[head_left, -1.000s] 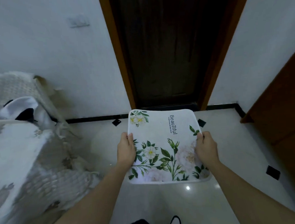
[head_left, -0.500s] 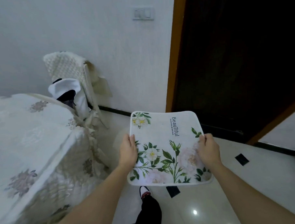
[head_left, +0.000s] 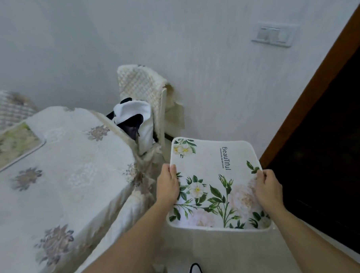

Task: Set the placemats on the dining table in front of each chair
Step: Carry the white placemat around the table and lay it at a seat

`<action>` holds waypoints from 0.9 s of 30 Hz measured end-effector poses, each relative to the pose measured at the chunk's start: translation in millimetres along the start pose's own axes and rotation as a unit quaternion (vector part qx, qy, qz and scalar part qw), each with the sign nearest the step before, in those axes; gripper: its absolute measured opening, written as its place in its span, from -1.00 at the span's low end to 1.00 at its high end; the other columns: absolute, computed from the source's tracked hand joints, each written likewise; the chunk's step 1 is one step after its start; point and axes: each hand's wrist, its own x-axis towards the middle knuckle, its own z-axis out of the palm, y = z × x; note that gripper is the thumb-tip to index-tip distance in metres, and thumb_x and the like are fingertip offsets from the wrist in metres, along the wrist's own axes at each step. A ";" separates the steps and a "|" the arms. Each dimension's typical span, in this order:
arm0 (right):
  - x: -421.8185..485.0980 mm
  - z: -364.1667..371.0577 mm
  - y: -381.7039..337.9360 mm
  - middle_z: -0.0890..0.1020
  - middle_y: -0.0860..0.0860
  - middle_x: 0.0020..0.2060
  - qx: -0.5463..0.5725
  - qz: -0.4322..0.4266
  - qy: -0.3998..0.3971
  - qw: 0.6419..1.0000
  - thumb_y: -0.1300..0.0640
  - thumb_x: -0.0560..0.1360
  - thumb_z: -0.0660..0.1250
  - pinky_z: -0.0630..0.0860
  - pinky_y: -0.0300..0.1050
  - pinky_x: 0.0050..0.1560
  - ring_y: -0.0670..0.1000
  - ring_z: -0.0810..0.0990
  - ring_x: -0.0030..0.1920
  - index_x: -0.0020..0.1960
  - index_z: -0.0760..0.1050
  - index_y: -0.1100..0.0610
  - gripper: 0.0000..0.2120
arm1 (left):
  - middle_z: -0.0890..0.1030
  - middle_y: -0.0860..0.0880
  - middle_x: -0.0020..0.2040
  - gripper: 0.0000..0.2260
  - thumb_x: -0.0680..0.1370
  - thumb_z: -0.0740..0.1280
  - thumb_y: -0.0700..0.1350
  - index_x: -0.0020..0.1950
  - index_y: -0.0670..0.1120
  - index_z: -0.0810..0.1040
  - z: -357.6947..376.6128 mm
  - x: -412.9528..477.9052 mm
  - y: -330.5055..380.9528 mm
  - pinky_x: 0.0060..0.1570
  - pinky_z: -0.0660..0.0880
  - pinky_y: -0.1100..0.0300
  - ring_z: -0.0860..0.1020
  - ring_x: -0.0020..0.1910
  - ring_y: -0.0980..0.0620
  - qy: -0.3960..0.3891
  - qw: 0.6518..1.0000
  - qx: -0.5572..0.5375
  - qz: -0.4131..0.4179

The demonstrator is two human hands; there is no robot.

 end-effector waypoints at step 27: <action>298.0 261.0 -261.5 0.53 0.08 -0.25 0.029 -0.202 -0.285 0.937 0.05 0.65 0.09 0.33 -0.08 -0.32 0.10 0.49 -0.24 -0.04 0.41 0.18 -0.77 | 0.44 -0.01 -0.24 -0.71 0.68 0.07 0.02 -0.11 -0.14 0.36 -69.6 274.2 -6.2 -0.32 0.30 0.16 0.42 -0.26 0.07 0.295 0.935 0.003 -0.197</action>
